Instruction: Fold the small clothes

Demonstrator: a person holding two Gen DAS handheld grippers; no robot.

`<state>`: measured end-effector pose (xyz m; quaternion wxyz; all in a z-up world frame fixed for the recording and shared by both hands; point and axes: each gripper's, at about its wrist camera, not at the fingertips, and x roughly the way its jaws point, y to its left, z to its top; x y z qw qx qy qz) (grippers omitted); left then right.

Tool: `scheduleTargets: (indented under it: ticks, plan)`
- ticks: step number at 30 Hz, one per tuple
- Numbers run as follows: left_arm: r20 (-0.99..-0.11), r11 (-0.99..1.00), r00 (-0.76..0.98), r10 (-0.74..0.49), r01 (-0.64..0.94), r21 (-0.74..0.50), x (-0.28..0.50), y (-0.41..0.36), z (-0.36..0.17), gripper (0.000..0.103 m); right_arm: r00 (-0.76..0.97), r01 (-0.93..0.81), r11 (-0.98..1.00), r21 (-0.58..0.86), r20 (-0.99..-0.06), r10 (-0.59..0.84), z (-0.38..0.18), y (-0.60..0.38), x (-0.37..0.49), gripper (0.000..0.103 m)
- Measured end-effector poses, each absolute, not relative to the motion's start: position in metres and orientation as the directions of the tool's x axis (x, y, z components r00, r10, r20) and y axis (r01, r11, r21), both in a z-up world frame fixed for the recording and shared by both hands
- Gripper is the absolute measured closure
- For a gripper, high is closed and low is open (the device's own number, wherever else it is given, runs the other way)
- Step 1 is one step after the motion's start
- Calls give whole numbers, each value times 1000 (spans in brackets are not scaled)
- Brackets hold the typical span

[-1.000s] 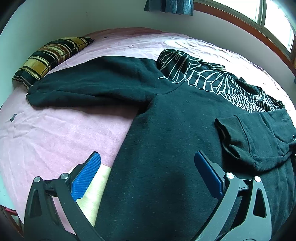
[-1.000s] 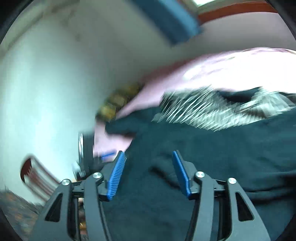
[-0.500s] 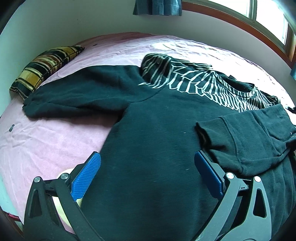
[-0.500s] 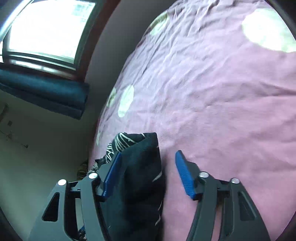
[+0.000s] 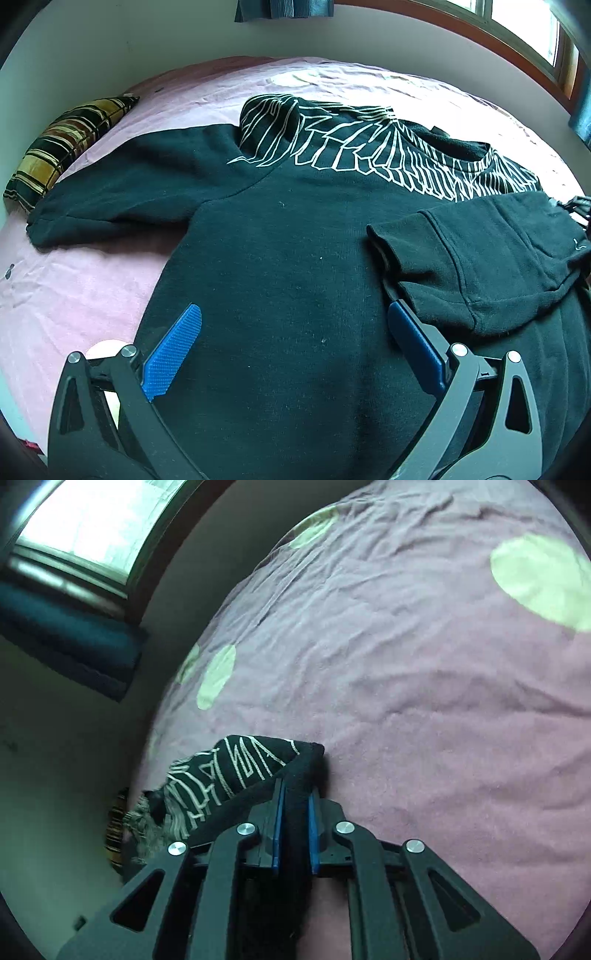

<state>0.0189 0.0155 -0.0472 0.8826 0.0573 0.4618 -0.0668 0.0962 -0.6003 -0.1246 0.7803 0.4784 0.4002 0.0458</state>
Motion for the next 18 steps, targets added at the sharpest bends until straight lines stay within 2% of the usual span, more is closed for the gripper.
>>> scheduleTargets:
  ticks: [2,5,8,10,12,13,14,18]
  plan:
    - [-821,984,567,-72,173,33,18,16,-47,2,675,305,511,804,-561,480,-116,-601,75,65]
    - [-820,984,566,-85,177,21,17,17,-48,2,657,273,506,818,-543,524,-104,-587,38,48]
    - [-822,983,561,-96,185,12,17,14,-50,2,616,257,526,811,-557,558,-99,-562,13,42]
    - [-824,981,556,-108,195,2,17,11,-52,2,586,262,541,799,-577,569,-107,-549,2,41]
    - [-819,981,564,-104,196,11,15,8,-51,2,591,254,551,795,-579,562,-111,-545,-1,43]
    - [-816,980,569,-100,196,17,14,7,-50,2,584,243,564,790,-583,565,-111,-542,-2,69]
    - [-814,980,573,-99,197,20,14,6,-49,2,580,240,582,777,-595,556,-111,-541,-2,82]
    - [-799,982,588,-127,189,-17,11,10,-39,2,585,208,698,685,-660,472,-103,-533,-4,84]
